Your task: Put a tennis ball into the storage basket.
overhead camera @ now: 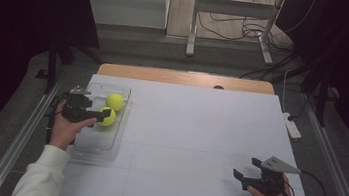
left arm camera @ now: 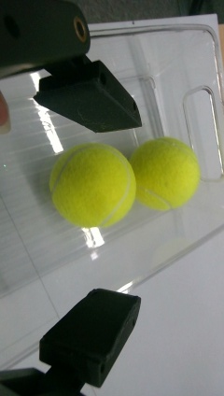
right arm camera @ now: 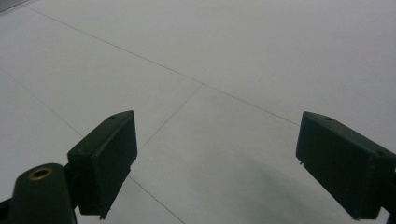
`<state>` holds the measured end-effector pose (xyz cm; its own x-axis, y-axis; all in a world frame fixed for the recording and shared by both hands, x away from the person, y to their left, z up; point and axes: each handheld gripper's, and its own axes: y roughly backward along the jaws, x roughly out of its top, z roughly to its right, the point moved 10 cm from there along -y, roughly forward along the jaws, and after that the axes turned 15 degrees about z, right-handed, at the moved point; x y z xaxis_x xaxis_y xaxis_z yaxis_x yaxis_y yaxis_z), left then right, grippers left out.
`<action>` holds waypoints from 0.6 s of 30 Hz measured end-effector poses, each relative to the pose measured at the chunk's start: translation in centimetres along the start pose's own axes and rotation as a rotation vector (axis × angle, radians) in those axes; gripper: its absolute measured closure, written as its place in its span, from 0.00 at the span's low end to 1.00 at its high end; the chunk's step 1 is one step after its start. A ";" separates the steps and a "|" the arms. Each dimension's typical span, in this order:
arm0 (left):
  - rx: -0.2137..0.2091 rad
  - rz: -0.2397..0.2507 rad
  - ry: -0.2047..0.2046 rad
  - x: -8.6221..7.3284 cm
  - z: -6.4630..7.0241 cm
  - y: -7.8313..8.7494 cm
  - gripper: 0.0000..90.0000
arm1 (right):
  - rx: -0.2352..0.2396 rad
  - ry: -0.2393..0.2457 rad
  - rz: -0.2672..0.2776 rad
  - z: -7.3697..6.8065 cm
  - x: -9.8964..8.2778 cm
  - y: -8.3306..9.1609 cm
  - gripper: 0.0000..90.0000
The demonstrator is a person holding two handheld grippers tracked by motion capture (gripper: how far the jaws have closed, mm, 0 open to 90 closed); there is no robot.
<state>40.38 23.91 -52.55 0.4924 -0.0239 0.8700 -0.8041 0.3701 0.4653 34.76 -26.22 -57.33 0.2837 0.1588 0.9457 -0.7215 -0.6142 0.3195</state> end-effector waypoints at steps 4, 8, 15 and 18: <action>-0.031 0.030 -0.003 0.1 0.8 0.5 0.17 | 0.002 -0.002 0.001 0.0 0.0 0.0 0.15; -0.062 0.047 -0.019 -0.2 1.7 0.7 0.17 | 0.004 -0.005 0.005 0.0 0.1 0.0 0.15; -0.092 0.066 -0.013 -0.6 2.4 1.0 0.16 | 0.000 -0.011 0.011 0.2 0.1 0.2 0.15; -0.110 0.081 -0.024 -0.8 3.1 1.4 0.17 | 0.000 -0.013 0.012 0.2 0.1 0.3 0.15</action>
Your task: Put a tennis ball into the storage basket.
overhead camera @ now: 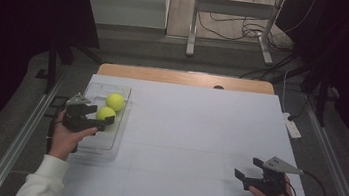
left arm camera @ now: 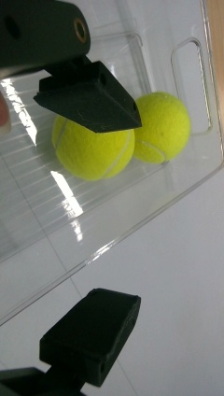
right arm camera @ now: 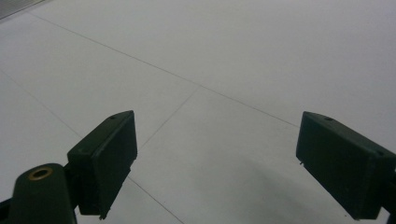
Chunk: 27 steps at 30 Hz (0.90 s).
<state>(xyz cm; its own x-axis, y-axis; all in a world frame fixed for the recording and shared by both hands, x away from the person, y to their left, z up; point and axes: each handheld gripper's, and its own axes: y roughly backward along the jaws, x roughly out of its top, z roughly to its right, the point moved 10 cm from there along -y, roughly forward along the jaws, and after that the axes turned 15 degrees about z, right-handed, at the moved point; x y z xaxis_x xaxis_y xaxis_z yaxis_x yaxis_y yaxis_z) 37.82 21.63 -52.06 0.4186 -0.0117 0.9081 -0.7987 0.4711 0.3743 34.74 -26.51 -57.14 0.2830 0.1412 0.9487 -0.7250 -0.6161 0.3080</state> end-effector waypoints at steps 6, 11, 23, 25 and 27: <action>-0.026 0.019 -0.018 -0.3 1.4 0.6 0.16 | 0.004 0.000 0.003 -0.2 0.1 0.0 0.15; -0.042 0.022 -0.034 -0.9 2.4 1.0 0.16 | 0.006 -0.004 0.008 -0.2 0.2 0.0 0.15; -0.074 0.050 -0.072 -2.0 5.0 2.0 0.16 | 0.013 -0.010 0.017 -0.3 0.4 0.1 0.15; -0.080 0.057 -0.076 -2.0 5.3 2.1 0.16 | 0.016 -0.009 0.025 -0.4 0.6 0.1 0.15; -0.091 0.064 -0.081 -2.2 5.9 2.3 0.16 | 0.018 -0.011 0.028 -0.5 0.6 0.1 0.15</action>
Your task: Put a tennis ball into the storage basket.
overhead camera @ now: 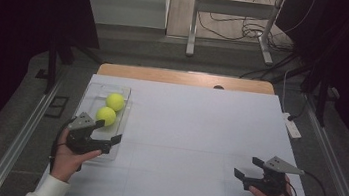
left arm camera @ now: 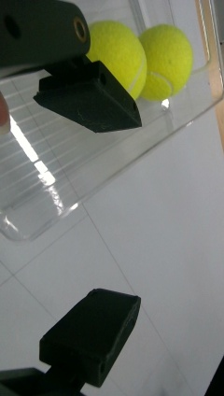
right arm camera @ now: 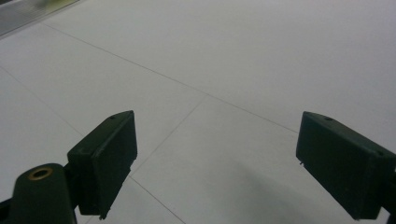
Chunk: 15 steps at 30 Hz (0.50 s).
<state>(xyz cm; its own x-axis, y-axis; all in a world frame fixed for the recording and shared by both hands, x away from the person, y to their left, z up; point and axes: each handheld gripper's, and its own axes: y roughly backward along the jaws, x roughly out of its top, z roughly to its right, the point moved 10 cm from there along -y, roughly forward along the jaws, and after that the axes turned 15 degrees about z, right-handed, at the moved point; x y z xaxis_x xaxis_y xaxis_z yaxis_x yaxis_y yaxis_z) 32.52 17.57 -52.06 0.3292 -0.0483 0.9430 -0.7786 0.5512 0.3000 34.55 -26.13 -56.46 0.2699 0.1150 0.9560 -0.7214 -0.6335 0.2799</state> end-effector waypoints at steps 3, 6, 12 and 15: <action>-0.009 0.002 -0.003 -0.4 0.8 0.3 0.16 | 0.002 -0.006 0.009 -0.1 0.2 0.2 0.15; -0.020 0.000 -0.010 -1.2 1.7 0.4 0.16 | 0.003 -0.016 0.023 -0.1 0.4 0.6 0.15; -0.044 -0.004 -0.012 -2.2 2.7 0.3 0.15 | 0.008 -0.023 0.047 -0.4 1.0 1.1 0.15; -0.042 -0.004 -0.024 -2.8 3.1 0.2 0.15 | 0.015 -0.014 0.049 -0.7 1.1 1.2 0.15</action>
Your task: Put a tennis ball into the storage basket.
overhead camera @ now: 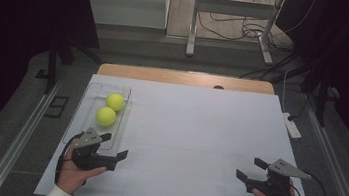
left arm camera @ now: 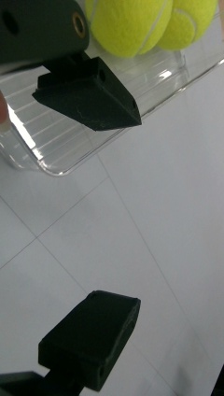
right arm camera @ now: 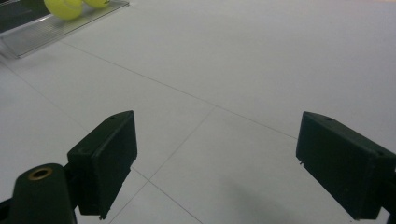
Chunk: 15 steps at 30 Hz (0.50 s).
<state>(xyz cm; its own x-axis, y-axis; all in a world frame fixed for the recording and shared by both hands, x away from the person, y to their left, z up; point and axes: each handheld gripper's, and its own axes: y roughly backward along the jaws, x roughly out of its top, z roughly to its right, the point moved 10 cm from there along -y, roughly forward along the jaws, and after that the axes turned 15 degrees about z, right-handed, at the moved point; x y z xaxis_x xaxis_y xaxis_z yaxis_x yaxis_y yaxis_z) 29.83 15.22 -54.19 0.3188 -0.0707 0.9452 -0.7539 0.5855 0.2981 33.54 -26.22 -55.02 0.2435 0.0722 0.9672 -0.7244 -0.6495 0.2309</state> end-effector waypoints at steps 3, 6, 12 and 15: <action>-0.002 0.001 0.002 -0.2 0.2 0.0 0.15 | 0.002 0.002 0.000 -0.1 0.0 0.0 0.15; -0.009 0.005 0.008 -0.4 0.4 0.0 0.15 | 0.008 0.007 0.001 -0.3 0.0 0.0 0.15; -0.007 0.001 -0.001 -0.5 0.1 -0.2 0.15 | 0.014 0.012 0.009 -0.6 0.2 0.1 0.15; -0.009 0.001 0.001 -0.5 0.0 -0.3 0.15 | 0.020 0.015 0.007 -0.8 0.2 0.0 0.15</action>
<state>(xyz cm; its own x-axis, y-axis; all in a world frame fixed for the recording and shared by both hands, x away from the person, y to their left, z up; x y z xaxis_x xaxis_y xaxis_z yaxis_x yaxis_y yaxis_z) 29.87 15.08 -54.72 0.3187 -0.0690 0.9453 -0.7490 0.5929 0.2958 33.11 -25.62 -54.71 0.2282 0.0790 0.9704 -0.7131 -0.6651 0.2218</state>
